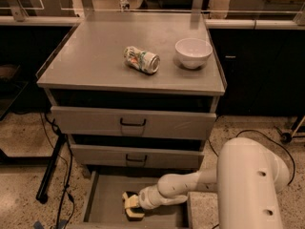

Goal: Place sponge into bottom drawer

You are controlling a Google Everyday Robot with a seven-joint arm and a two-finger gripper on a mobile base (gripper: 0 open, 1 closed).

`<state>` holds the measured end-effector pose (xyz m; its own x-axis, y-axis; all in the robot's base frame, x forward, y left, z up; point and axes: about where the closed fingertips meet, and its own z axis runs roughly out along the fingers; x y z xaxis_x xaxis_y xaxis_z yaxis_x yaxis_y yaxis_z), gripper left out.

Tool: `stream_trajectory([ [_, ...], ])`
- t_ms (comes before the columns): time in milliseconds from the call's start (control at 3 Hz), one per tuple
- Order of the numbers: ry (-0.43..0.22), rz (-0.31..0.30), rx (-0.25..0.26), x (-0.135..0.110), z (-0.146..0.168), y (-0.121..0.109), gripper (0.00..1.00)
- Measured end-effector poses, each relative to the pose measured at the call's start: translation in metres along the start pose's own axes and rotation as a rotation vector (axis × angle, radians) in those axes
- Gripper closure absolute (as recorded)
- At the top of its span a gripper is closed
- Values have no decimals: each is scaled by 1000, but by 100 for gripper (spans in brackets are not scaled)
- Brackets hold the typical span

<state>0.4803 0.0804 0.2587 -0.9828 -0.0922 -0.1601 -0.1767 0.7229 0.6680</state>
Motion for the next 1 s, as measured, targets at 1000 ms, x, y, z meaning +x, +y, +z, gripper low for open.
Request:
stream_trajectory([
  [1000, -59, 13, 96, -13, 49, -27, 100],
])
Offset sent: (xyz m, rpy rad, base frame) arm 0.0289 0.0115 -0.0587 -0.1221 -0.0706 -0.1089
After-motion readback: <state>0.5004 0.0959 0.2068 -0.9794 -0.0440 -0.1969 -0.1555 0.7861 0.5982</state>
